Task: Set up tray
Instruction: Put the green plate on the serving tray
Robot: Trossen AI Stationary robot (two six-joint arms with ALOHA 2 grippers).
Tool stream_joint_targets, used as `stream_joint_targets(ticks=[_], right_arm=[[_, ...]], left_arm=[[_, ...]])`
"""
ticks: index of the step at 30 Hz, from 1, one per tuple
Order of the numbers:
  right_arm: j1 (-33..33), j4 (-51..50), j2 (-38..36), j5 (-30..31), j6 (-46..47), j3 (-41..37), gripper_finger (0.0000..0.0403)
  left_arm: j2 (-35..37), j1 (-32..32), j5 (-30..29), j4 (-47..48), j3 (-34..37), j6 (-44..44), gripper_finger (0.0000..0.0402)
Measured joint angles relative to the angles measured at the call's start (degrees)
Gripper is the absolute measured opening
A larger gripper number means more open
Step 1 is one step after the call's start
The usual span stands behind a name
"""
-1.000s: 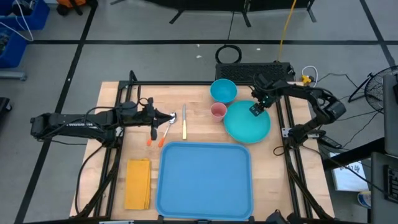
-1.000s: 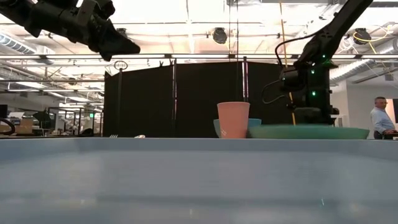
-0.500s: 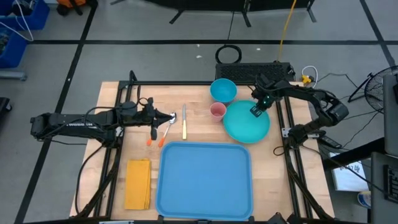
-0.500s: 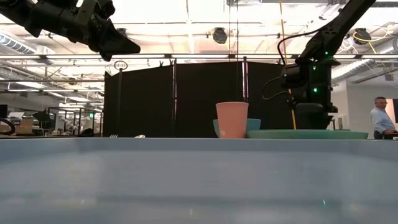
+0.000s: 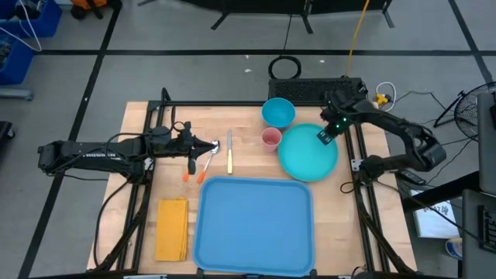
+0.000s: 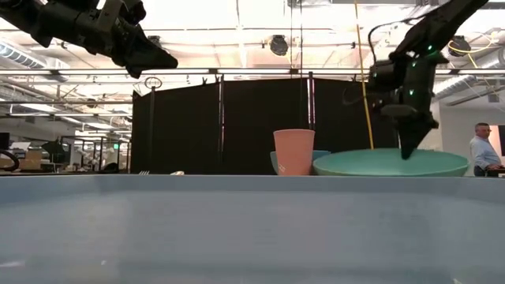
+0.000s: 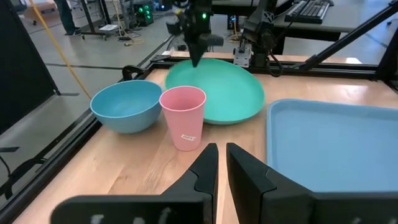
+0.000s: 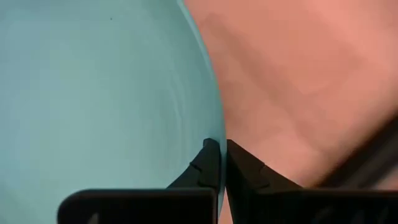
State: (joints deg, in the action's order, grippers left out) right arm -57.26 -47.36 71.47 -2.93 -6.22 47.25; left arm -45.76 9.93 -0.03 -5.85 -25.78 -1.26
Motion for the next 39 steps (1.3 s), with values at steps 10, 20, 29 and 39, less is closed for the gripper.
stream_joint_targets(ticks=[10, 20, 29, 39], right_arm=[[-2.4, -1.0, -10.1, -0.1, 3.0, 6.0, 0.0000], [-2.1, -1.1, -15.1, -5.5, 6.6, 14.2, 0.0000], [8.7, -0.9, -15.9, -18.1, 10.8, 22.5, 0.0000], [36.6, -2.7, -13.1, -13.1, 23.0, 24.2, 0.0000]], left_arm=[[0.0, 0.0, 0.0, 0.1, 0.0, 0.8, 0.0035], [0.0, 0.0, 0.1, 0.1, 0.0, 1.4, 0.0035], [0.0, 0.0, 0.1, 0.1, 0.0, 1.6, 0.0035], [0.0, 0.0, 0.1, -0.3, 0.0, 0.3, 0.0035]])
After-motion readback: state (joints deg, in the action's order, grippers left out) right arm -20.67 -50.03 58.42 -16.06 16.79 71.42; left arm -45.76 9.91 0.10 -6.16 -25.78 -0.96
